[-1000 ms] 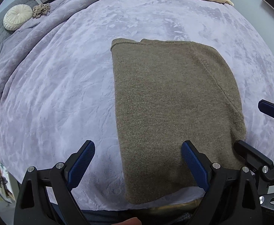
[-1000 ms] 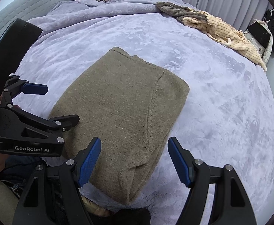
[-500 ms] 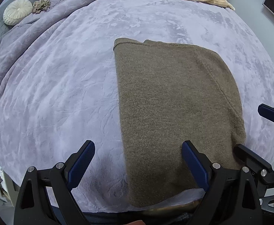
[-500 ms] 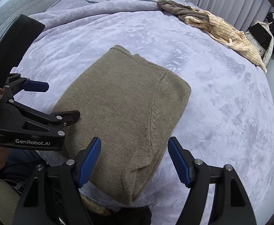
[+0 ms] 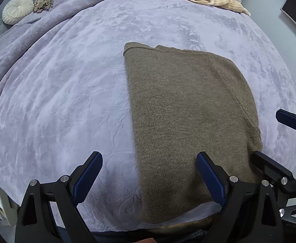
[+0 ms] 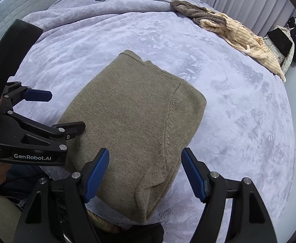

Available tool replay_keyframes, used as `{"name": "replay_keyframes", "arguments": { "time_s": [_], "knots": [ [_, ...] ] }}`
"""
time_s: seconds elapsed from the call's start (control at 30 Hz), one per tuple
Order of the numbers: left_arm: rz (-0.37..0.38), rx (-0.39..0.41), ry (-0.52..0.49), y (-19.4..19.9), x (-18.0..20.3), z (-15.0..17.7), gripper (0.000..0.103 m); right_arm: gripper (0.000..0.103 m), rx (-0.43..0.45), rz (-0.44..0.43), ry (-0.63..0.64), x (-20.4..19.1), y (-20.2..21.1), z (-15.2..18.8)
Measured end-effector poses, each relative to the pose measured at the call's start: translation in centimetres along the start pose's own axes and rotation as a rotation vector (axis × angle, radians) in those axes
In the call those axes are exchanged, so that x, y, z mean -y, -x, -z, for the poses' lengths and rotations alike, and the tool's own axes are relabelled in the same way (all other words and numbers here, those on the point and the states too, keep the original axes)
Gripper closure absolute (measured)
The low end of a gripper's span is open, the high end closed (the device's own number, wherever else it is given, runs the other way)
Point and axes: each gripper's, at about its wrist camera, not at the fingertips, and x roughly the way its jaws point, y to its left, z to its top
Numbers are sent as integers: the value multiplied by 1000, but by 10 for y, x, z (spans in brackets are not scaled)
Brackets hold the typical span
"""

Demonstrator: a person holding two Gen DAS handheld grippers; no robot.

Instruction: Fold small clothes

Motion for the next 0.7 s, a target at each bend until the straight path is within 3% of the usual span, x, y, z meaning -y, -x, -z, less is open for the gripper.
{"name": "replay_keyframes", "arguments": {
  "time_s": [0.7],
  "knots": [
    [0,12,7,5,-3,3,9,26,21,-3,5,-4,8,1]
  ]
}}
